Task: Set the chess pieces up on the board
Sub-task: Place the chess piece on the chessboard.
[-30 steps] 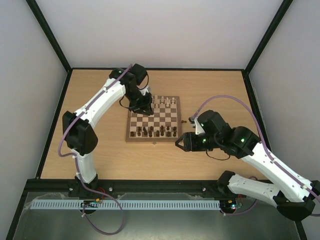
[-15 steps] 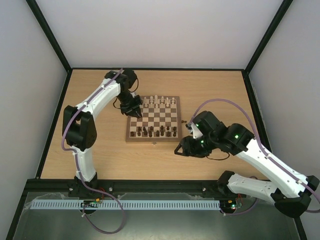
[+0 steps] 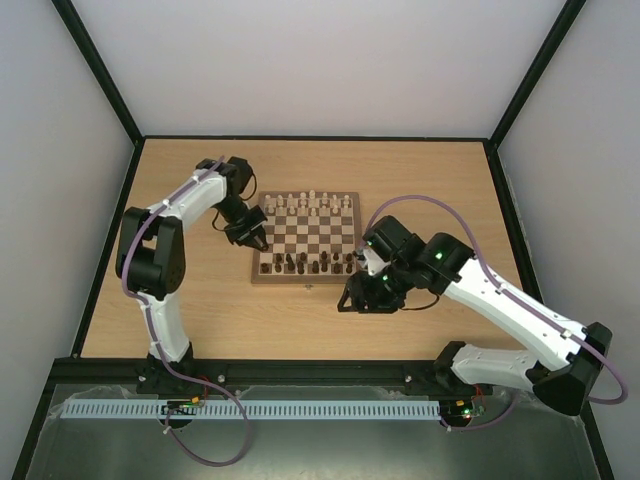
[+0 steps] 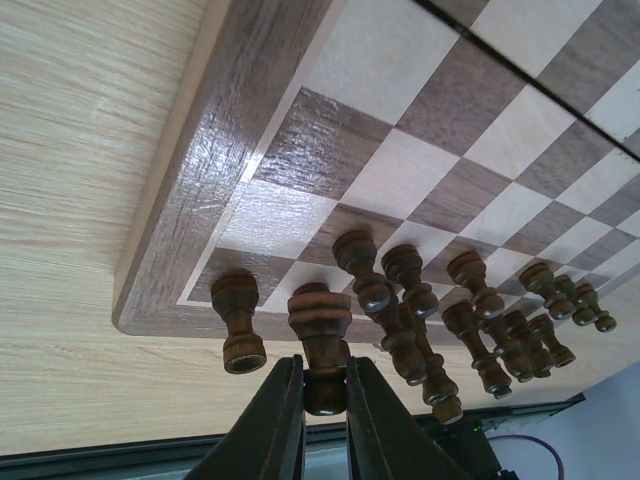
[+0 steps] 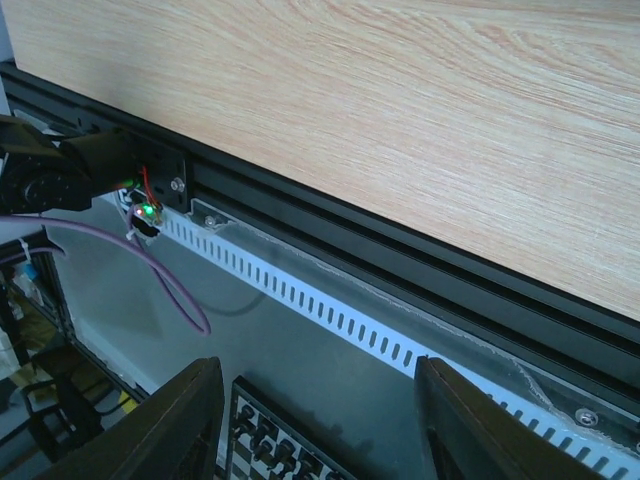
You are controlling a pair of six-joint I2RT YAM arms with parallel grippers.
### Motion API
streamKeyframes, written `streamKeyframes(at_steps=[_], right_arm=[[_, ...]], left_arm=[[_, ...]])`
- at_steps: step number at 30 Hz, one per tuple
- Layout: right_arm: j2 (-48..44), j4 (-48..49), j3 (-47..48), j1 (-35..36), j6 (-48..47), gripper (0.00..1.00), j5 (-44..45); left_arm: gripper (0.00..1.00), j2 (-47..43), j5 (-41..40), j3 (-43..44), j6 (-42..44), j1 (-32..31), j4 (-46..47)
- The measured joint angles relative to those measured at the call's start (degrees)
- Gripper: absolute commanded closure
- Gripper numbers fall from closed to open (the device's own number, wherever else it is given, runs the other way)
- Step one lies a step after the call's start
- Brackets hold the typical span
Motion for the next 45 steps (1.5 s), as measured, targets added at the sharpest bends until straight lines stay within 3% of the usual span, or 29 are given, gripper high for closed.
streamKeyframes(at_steps=[27, 41, 45], right_arm=[[5.25, 0.04, 0.04, 0.0, -4.74, 0.47, -2.75], [5.53, 0.35, 0.04, 0.0, -4.74, 0.47, -3.41], [5.53, 0.46, 0.04, 0.0, -4.74, 0.47, -3.43]], left_arm=[[0.82, -0.09, 3.85, -7.63, -1.22, 0.09, 4.17], [0.81, -0.11, 3.8, -7.52, -1.03, 0.66, 5.03], [0.75, -0.11, 3.74, -6.32, -0.74, 1.2, 4.85]])
